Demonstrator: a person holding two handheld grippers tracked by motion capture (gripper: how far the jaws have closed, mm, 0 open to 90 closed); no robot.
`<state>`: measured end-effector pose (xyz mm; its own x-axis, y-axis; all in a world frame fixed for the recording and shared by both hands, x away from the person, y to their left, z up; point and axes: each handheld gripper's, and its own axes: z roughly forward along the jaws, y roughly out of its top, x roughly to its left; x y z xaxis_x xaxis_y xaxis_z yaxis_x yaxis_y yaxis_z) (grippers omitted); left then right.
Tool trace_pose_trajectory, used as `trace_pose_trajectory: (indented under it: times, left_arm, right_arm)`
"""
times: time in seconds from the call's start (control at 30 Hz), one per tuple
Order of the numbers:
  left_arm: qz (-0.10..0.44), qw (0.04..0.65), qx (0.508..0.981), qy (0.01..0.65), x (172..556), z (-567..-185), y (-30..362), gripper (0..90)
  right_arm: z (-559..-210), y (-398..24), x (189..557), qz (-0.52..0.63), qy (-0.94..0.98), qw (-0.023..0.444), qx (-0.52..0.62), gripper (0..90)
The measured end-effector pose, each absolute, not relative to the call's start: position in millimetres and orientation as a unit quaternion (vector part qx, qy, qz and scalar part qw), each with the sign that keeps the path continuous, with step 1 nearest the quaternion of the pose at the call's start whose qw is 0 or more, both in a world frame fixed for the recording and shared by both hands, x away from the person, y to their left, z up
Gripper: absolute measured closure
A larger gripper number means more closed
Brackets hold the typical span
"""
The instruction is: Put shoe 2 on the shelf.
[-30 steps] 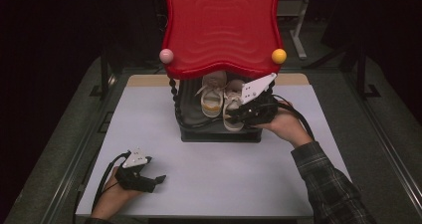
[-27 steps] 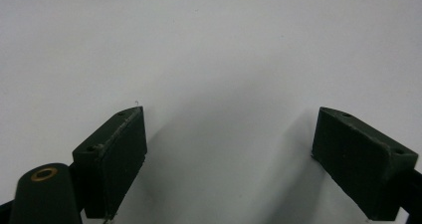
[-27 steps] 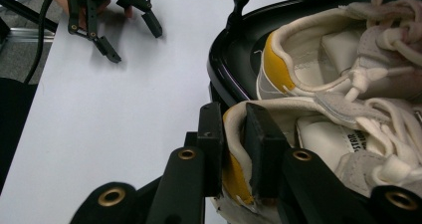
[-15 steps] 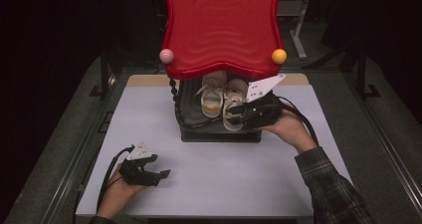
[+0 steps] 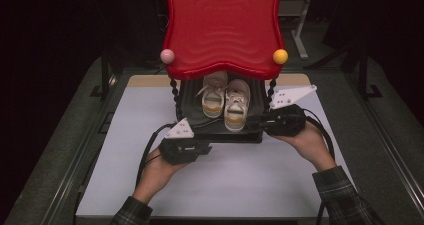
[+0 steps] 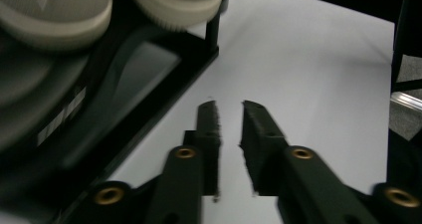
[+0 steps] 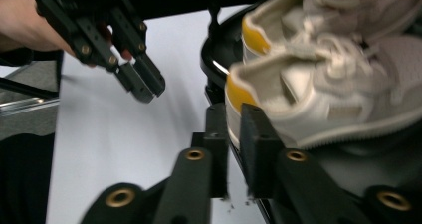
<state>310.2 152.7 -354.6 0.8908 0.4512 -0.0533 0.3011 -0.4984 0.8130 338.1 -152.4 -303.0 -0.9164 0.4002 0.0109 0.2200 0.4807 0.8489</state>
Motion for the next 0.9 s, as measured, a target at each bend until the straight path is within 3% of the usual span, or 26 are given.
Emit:
trace_pose_trajectory:
  times: [0.1,0.33,0.9]
  left_arm:
    - [0.088,0.453,0.862,0.209,320.3,-352.8,137.6,87.8]
    - [0.091,0.472,0.852,0.208,336.7,-350.9,119.7,89.8]
    - [0.109,0.490,0.842,0.197,349.7,-350.4,110.8,90.0]
  right_arm:
    - [-317.3,-156.0,339.9,0.469,0.857,0.092,0.194,86.9]
    - [-340.5,-153.7,347.6,0.462,0.856,0.089,0.214,89.1]
    - [-338.2,-146.0,357.6,0.476,0.838,0.119,0.237,89.4]
